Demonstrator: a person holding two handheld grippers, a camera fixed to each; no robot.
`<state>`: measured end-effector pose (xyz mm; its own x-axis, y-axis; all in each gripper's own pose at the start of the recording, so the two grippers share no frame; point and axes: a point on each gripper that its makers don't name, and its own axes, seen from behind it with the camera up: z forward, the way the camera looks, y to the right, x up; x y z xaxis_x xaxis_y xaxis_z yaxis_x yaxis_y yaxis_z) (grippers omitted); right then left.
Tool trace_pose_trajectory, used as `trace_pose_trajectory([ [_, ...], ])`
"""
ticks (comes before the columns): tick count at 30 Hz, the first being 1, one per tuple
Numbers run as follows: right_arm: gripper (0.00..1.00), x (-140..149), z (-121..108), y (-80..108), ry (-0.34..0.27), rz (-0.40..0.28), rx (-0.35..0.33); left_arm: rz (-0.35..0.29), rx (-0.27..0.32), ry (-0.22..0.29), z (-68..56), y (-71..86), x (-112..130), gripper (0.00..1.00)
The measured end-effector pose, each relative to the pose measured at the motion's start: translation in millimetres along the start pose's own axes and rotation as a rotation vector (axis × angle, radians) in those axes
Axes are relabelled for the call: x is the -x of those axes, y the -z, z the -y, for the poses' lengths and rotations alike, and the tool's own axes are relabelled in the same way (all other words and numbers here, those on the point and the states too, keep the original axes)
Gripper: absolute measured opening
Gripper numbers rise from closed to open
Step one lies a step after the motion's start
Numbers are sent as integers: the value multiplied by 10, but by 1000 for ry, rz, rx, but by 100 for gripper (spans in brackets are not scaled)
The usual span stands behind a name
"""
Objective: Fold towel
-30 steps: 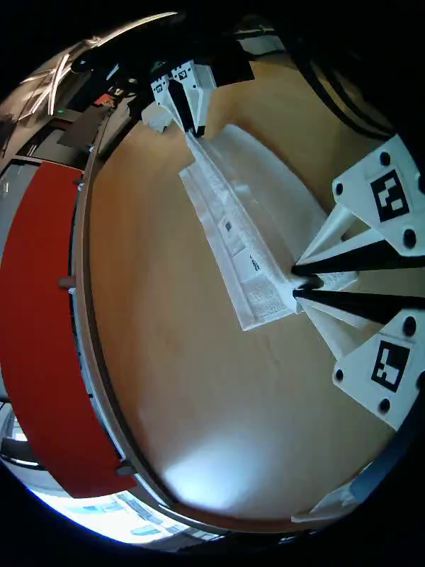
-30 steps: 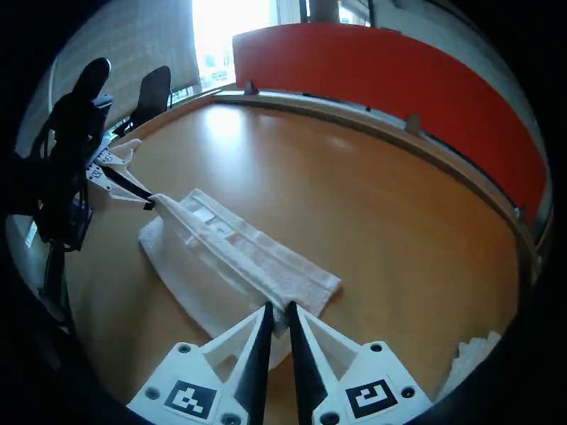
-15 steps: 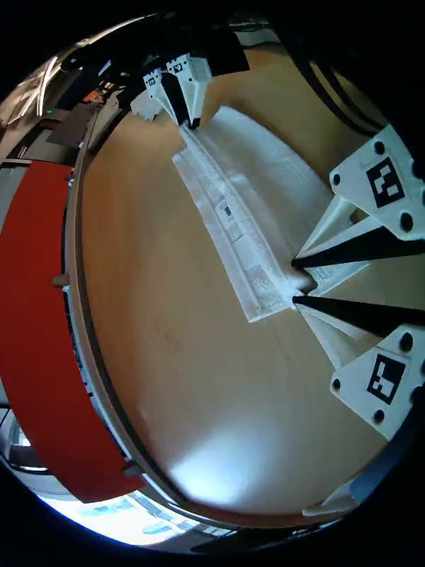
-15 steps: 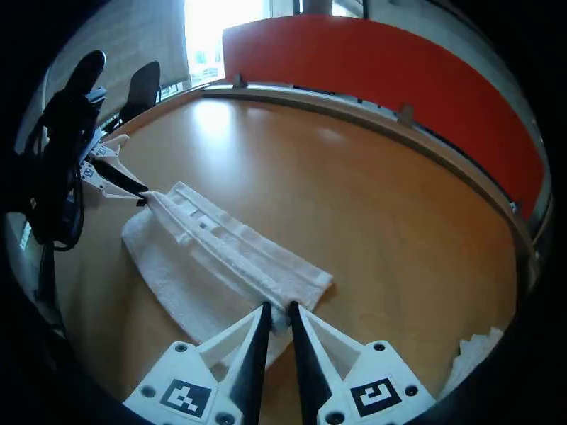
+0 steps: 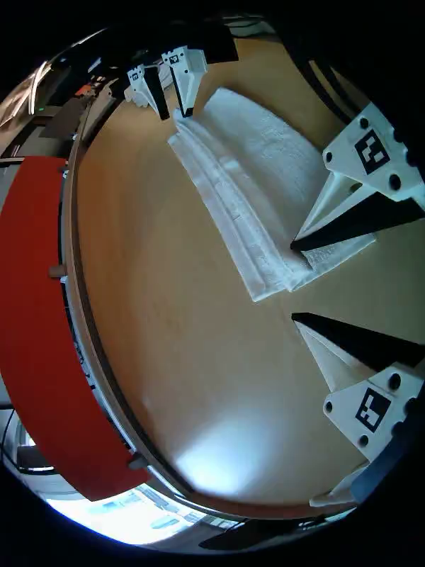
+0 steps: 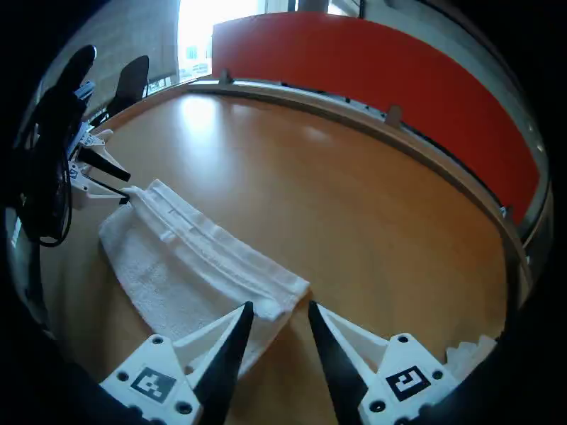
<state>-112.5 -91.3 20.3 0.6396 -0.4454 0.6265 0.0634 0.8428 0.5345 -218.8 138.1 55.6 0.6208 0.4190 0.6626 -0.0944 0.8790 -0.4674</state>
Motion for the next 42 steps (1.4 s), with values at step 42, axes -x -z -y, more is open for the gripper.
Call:
trace_pose_trajectory([
  [42, 86, -70, 93, 234, -16, -40, 17, -29, -36, 54, 117, 206, 12, 93],
])
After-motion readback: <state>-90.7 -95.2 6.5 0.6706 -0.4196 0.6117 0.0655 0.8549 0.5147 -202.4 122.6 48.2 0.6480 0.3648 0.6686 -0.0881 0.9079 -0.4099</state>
